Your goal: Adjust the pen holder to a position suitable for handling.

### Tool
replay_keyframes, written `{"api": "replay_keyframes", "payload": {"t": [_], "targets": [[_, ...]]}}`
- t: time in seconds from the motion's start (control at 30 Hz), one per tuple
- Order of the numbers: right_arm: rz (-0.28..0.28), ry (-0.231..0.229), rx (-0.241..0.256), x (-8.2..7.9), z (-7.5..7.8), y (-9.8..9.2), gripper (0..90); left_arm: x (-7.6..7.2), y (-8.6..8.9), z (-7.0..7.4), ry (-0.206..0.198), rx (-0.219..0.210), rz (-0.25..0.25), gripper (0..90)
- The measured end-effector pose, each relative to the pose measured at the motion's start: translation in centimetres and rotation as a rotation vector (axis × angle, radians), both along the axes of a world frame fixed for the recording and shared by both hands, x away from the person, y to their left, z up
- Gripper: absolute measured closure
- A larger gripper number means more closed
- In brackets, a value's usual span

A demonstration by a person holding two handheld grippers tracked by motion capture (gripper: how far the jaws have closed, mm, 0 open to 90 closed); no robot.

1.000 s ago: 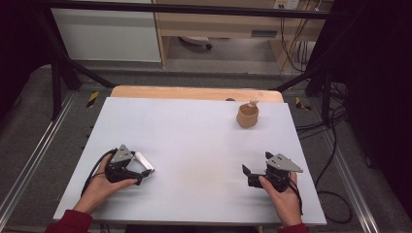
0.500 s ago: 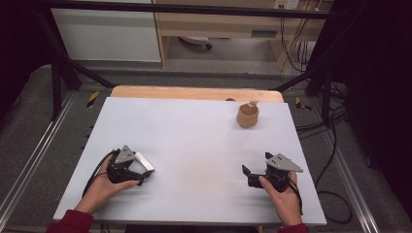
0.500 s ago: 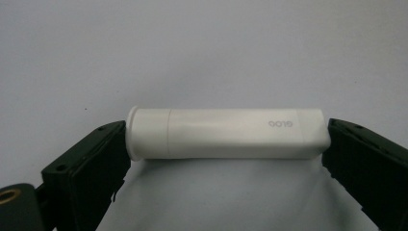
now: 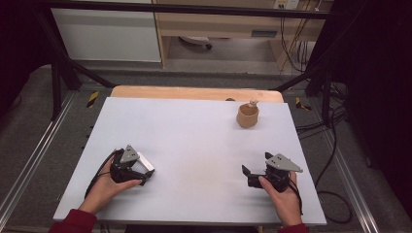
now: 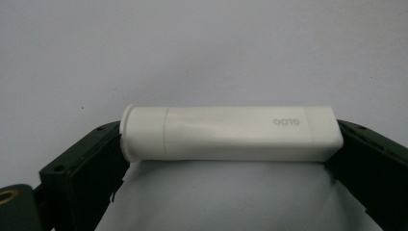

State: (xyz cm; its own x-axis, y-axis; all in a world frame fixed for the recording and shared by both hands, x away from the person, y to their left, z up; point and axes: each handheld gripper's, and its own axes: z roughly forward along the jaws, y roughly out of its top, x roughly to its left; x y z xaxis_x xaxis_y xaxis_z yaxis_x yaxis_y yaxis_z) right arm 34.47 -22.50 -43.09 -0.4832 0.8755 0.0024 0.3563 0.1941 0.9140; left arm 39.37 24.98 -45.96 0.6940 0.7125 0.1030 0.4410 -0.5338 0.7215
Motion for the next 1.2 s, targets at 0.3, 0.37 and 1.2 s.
{"api": "replay_keyframes", "payload": {"t": [0.3, 0.37, 1.2], "targets": [[0.004, 0.001, -0.003, 0.01, -0.02, 0.04, 2.5, 0.08, -0.03, -0.01, 0.006, -0.001, 0.001, 1.6], [0.004, 0.001, -0.003, 0.0, -0.02, 0.03, 2.5, 0.08, -0.02, 0.0, 0.006, -0.002, 0.001, 1.9], [0.009, 0.002, -0.003, -0.01, -0.01, 0.12, 2.5, 0.13, -0.21, 0.37, 0.015, 0.018, -0.015, 3.4]]}}
